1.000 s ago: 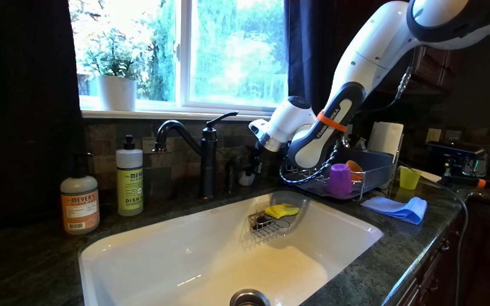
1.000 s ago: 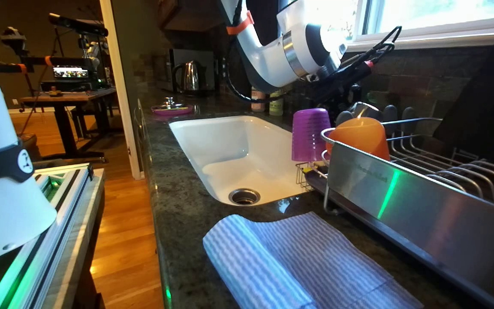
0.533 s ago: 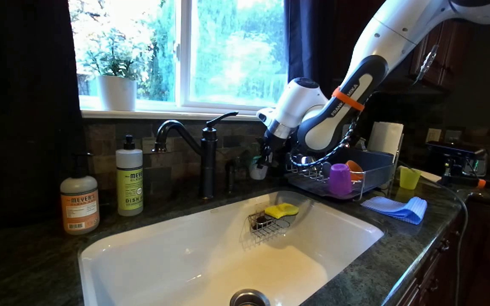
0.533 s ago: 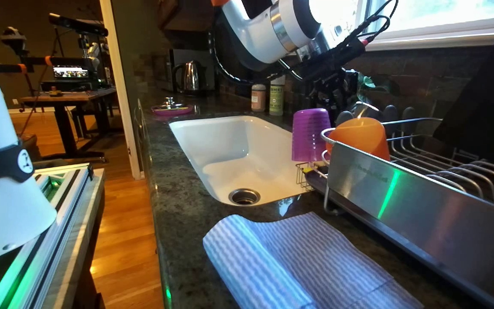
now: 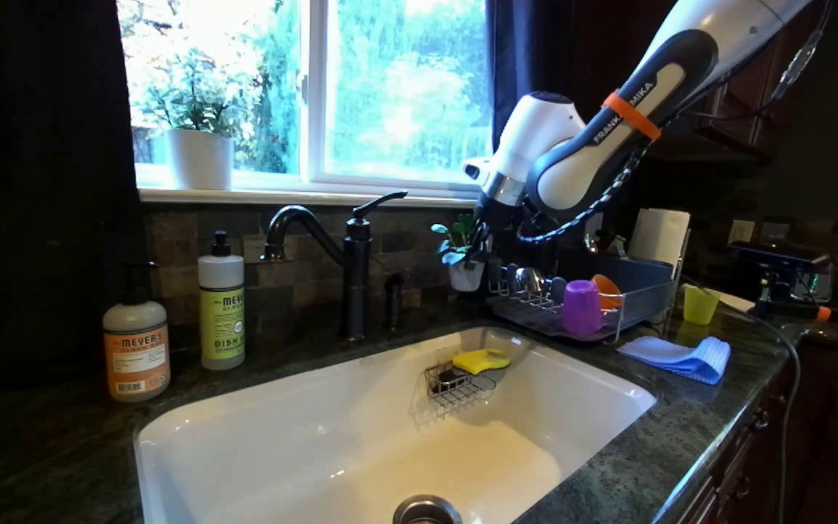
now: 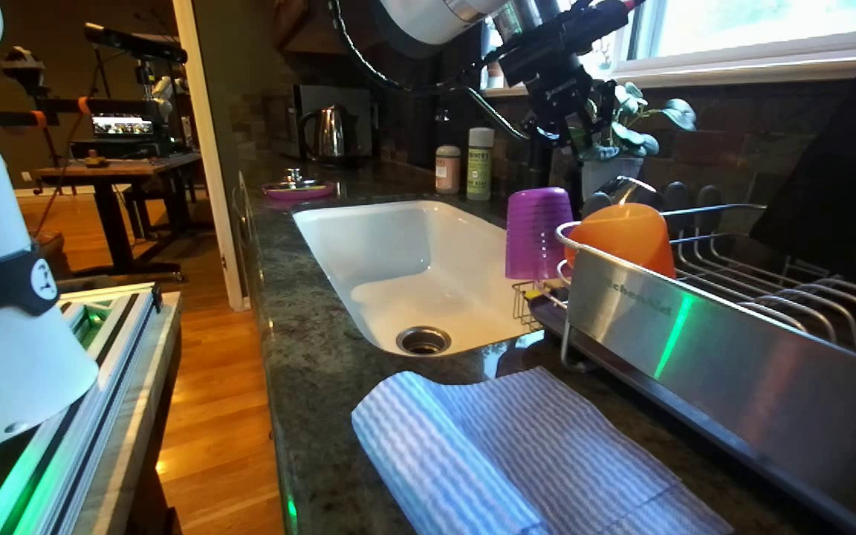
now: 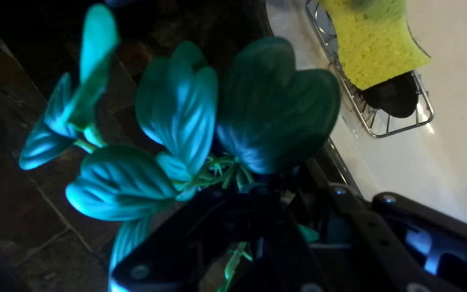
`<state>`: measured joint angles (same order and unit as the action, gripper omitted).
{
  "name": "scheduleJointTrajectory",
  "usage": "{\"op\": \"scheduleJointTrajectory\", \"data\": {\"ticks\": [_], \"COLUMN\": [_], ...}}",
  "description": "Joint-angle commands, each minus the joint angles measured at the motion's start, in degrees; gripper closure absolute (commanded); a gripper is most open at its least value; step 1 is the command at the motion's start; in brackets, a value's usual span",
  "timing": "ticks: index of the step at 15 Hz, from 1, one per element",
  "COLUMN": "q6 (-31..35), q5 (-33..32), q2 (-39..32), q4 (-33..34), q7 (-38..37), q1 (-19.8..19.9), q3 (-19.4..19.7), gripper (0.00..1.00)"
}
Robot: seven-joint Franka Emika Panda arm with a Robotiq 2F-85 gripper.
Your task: Move the potted plant near the tap, to the counter on the left
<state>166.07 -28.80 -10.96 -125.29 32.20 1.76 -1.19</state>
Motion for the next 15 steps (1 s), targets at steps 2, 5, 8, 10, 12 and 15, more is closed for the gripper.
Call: {"op": "scheduleJointTrajectory", "data": {"ticks": [2,5,8,10,12,15], "q6": [-3.57,-4.44,-4.15,-3.86,-3.66,-4.57], "q5": [7.35,10.51,13.46,16.48,20.52,24.19], "q2": [9.62,14.01,16.87,18.47,18.99,18.74], "q4": [-4.89,-5.29,-4.0,-3.07,-1.49,2.11], "q7": [8.82,13.07,17.42,20.76,25.02,29.94], "q1": [1.82,0.85,-0.79,-2.43,-4.98,-8.67], "q3": [-3.45,-3.86,-4.58,-5.04,-5.24,-5.79], "gripper": [0.96,0.96,0.96,0.96,0.96,0.96]}}
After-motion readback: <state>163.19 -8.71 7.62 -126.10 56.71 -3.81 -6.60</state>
